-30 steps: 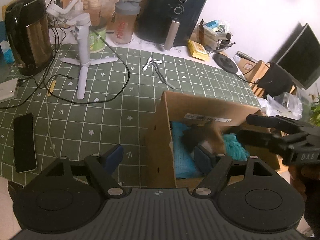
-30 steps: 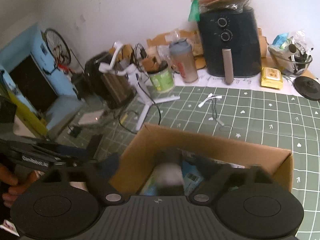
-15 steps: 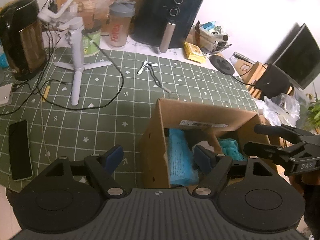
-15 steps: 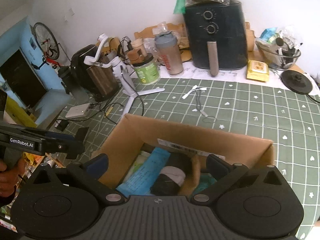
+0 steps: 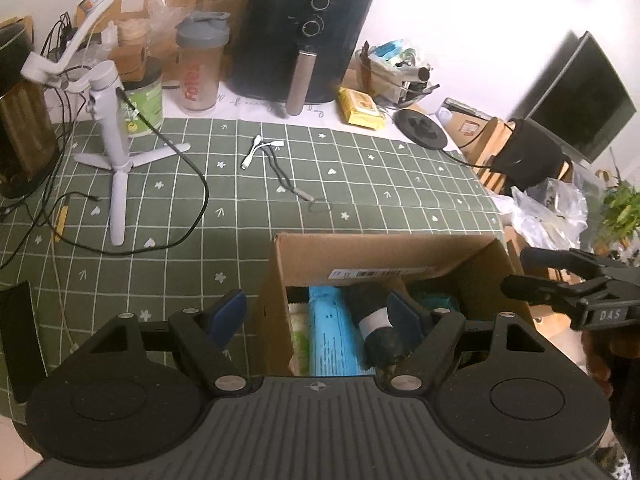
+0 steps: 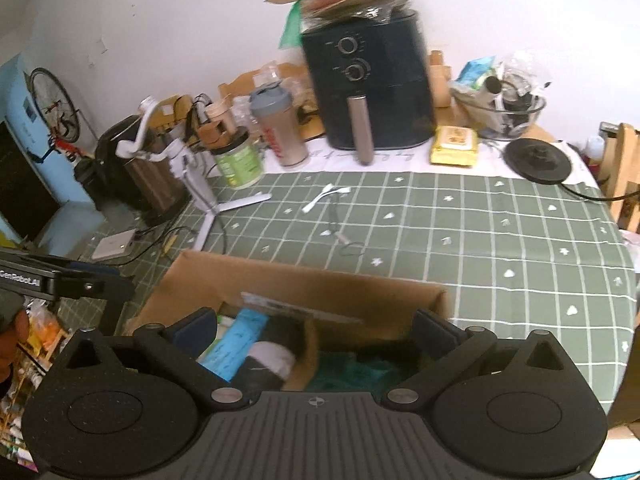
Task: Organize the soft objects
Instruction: 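Withdraw both grippers and move the right gripper toward the white cable, then lower the right gripper onto the white earphone adapter cable and close it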
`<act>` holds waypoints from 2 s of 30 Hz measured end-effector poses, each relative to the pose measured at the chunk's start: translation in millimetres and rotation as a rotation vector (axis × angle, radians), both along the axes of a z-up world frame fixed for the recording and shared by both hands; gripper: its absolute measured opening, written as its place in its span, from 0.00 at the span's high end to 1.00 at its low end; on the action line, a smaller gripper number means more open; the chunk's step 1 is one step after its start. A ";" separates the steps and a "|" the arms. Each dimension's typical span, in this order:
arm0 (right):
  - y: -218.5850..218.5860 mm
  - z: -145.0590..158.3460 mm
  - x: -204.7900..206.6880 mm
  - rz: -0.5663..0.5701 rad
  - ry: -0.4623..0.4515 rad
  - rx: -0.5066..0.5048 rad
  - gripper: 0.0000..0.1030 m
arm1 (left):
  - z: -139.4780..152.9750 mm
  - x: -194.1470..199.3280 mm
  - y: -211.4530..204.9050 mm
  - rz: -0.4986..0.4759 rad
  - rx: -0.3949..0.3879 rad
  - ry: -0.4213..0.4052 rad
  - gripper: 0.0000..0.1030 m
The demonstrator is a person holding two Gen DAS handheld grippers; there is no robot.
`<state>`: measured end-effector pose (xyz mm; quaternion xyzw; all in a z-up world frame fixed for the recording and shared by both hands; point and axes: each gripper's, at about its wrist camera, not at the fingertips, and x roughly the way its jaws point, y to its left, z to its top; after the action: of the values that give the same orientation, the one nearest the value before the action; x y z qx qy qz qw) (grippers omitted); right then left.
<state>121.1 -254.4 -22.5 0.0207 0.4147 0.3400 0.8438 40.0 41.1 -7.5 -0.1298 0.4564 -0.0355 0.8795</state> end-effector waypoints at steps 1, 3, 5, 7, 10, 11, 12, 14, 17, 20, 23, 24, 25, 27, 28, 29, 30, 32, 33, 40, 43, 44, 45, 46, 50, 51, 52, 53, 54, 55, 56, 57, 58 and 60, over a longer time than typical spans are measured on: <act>-1.8 0.1 2.9 -0.004 -0.005 -0.005 0.00 | 0.1 1.9 0.3 -0.002 0.002 0.001 0.25; -5.3 1.0 9.8 -0.009 -0.013 -0.014 0.00 | -0.7 6.4 0.9 -0.004 0.007 0.005 0.25; -9.2 2.5 18.2 -0.002 -0.014 -0.008 0.00 | -0.8 10.0 1.6 0.000 0.016 0.010 0.25; -12.4 3.9 26.0 -0.001 -0.023 -0.006 0.00 | -0.4 14.2 3.0 0.005 0.020 0.011 0.25; -15.2 3.8 38.9 -0.002 -0.027 -0.018 0.00 | 1.1 20.2 5.1 0.007 0.016 0.003 0.25; -15.9 3.5 44.1 -0.002 -0.029 -0.024 0.00 | 1.3 22.3 5.0 0.007 0.017 0.002 0.25; -16.0 3.3 48.0 0.000 -0.029 -0.028 0.00 | 1.4 24.4 4.9 0.007 0.019 0.001 0.25; -15.7 2.4 57.1 0.007 -0.033 -0.041 0.00 | 1.4 28.1 4.1 0.007 0.028 0.001 0.25; -13.1 1.4 70.6 0.024 -0.042 -0.057 0.00 | 0.4 34.0 1.3 0.007 0.048 0.003 0.25; -9.5 0.9 83.9 0.050 -0.054 -0.071 0.00 | -1.0 38.4 0.7 0.003 0.041 0.003 0.25; -5.8 -2.0 96.9 0.076 -0.057 -0.092 0.00 | -2.6 42.6 0.2 0.007 0.041 0.012 0.25; -4.7 -3.4 101.5 0.085 -0.058 -0.098 0.00 | -3.2 44.0 0.2 0.010 0.040 0.015 0.25; -3.3 -4.9 106.6 0.099 -0.056 -0.099 0.00 | -3.4 45.2 0.3 0.012 0.039 0.016 0.25; -0.7 -8.7 115.8 0.122 -0.048 -0.104 0.00 | -4.0 47.8 0.1 0.017 0.039 0.020 0.25; 1.5 -11.3 119.8 0.128 -0.048 -0.114 0.00 | -4.1 48.4 -0.4 0.019 0.037 0.020 0.25; 3.5 -14.7 124.0 0.134 -0.050 -0.126 0.00 | -4.1 49.4 -0.9 0.019 0.035 0.020 0.25; 5.7 -18.5 128.2 0.142 -0.049 -0.135 0.00 | -4.2 50.0 -1.2 0.021 0.032 0.019 0.25; 10.6 -25.8 135.7 0.160 -0.048 -0.149 0.00 | -4.2 51.7 -1.9 0.030 0.031 0.020 0.25; 13.8 -29.1 138.9 0.165 -0.053 -0.165 0.00 | -4.3 52.8 -2.3 0.034 0.030 0.021 0.25; 42.1 -47.3 161.8 0.224 -0.134 -0.263 0.00 | -5.7 57.3 -6.8 0.045 0.037 0.030 0.25; 51.4 -51.1 172.4 0.255 -0.156 -0.250 0.00 | -7.3 57.5 -6.7 0.055 0.042 0.036 0.25; 55.1 -52.7 175.7 0.275 -0.158 -0.241 0.00 | -7.7 57.8 -6.5 0.061 0.041 0.040 0.25; 59.8 -54.6 179.2 0.294 -0.156 -0.237 0.00 | -8.1 57.6 -6.0 0.067 0.040 0.043 0.25; 64.6 -56.7 182.3 0.314 -0.153 -0.236 0.00 | -8.4 57.5 -6.2 0.071 0.038 0.044 0.25; 89.5 -70.0 194.7 0.417 -0.113 -0.258 0.00 | -9.6 56.4 -4.0 0.089 0.037 0.053 0.25; 95.9 -73.1 197.2 0.435 -0.105 -0.263 0.00 | -9.8 55.5 -3.1 0.095 0.035 0.054 0.25; 102.5 -76.3 199.4 0.455 -0.094 -0.263 0.00 | -9.5 54.9 -2.3 0.099 0.034 0.054 0.25; 108.8 -79.9 203.0 0.483 -0.076 -0.247 0.00 | -9.0 54.4 -1.8 0.103 0.033 0.053 0.25; 113.8 -82.6 205.2 0.500 -0.066 -0.232 0.00 | -8.8 53.6 -0.7 0.108 0.033 0.052 0.25; 120.5 -86.3 208.9 0.520 -0.052 -0.222 0.00 | -8.7 53.1 0.5 0.115 0.032 0.052 0.25; 127.5 -90.1 212.2 0.536 -0.039 -0.220 0.00 | -8.9 53.4 1.4 0.123 0.030 0.053 0.25; 133.9 -92.9 214.8 0.546 -0.033 -0.220 0.01 | -8.9 53.5 2.6 0.130 0.027 0.054 0.25; 140.0 -96.0 216.9 0.555 -0.033 -0.219 0.01 | -8.8 53.5 3.7 0.138 0.025 0.054 0.25; 153.6 -101.1 221.6 0.573 -0.034 -0.216 0.01 | -7.5 52.7 4.8 0.149 0.023 0.053 0.25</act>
<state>342.7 -100.8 -123.6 -0.1929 0.4231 0.5184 0.7177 92.8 45.9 -15.0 -0.1543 0.4688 0.0386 0.8688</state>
